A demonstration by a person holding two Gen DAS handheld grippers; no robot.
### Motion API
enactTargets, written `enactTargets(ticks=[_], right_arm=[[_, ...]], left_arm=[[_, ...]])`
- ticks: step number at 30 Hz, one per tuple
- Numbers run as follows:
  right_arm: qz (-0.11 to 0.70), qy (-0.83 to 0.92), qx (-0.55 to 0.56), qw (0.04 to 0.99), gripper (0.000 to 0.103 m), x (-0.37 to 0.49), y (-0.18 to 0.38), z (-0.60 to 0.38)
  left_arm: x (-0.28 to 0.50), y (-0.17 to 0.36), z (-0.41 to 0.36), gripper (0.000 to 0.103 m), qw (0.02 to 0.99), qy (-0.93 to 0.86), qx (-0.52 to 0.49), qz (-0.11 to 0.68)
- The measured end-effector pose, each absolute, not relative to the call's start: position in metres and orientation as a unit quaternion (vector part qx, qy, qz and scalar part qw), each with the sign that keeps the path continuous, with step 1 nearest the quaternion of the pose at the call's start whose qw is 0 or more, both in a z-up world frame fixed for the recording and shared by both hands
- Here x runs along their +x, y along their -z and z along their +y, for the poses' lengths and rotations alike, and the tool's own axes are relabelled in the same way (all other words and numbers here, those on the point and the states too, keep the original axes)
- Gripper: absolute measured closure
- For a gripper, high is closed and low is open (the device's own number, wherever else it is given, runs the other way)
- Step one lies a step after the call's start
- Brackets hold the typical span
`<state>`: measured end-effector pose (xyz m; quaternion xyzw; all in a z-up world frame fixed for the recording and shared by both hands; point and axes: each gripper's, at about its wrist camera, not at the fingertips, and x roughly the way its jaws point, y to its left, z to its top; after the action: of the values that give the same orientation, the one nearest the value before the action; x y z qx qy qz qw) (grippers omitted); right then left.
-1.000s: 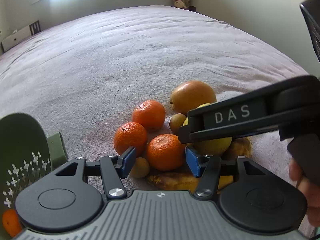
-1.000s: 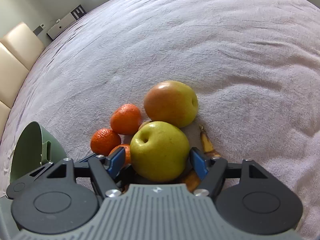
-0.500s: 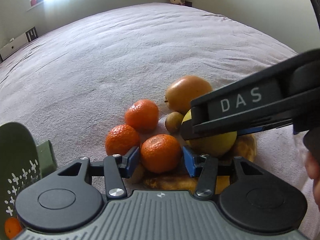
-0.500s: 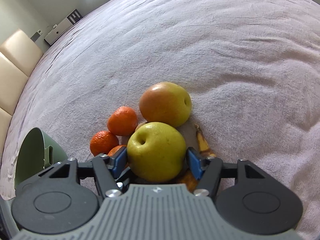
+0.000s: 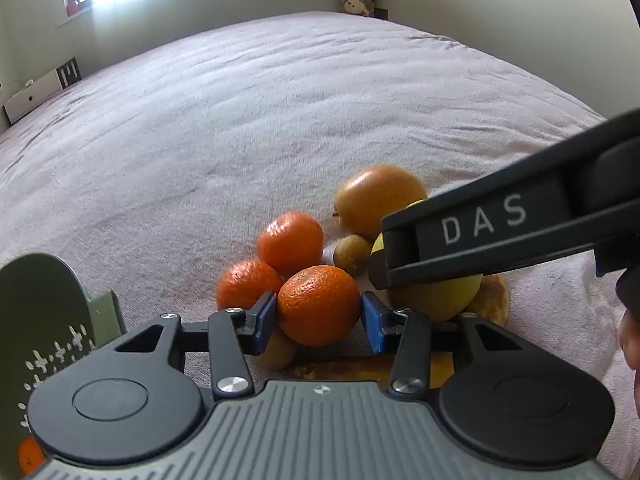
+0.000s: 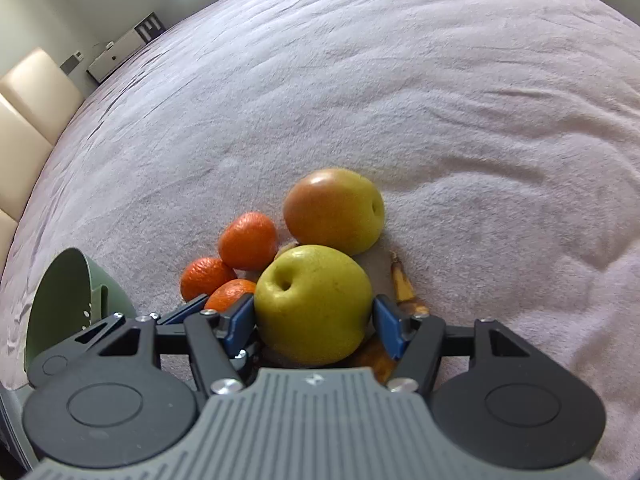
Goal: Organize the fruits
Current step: 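Carry the tangerine and apple over the green colander with both grippers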
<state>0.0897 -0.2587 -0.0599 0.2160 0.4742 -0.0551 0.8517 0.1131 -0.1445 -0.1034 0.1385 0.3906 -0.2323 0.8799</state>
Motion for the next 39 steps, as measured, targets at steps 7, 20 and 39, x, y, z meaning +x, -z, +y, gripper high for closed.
enactTargets(ticks=[7, 20, 39], right_arm=[[0.454, 0.061, 0.220, 0.862, 0.042, 0.081, 0.038, -0.258], [0.407, 0.025, 0.211, 0.888, 0.042, 0.065, -0.010, -0.228], [0.395, -0.103, 0.154, 0.900, 0.042, 0.071, -0.024, -0.131]], left_arm=[[0.104, 0.079, -0.138, 0.052, 0.886, 0.230, 0.128, 0.381], [0.086, 0.024, -0.082, 0.052, 0.910, 0.186, 0.080, 0.362], [0.098, 0.006, 0.050, 0.052, 0.914, 0.073, -0.034, 0.398]])
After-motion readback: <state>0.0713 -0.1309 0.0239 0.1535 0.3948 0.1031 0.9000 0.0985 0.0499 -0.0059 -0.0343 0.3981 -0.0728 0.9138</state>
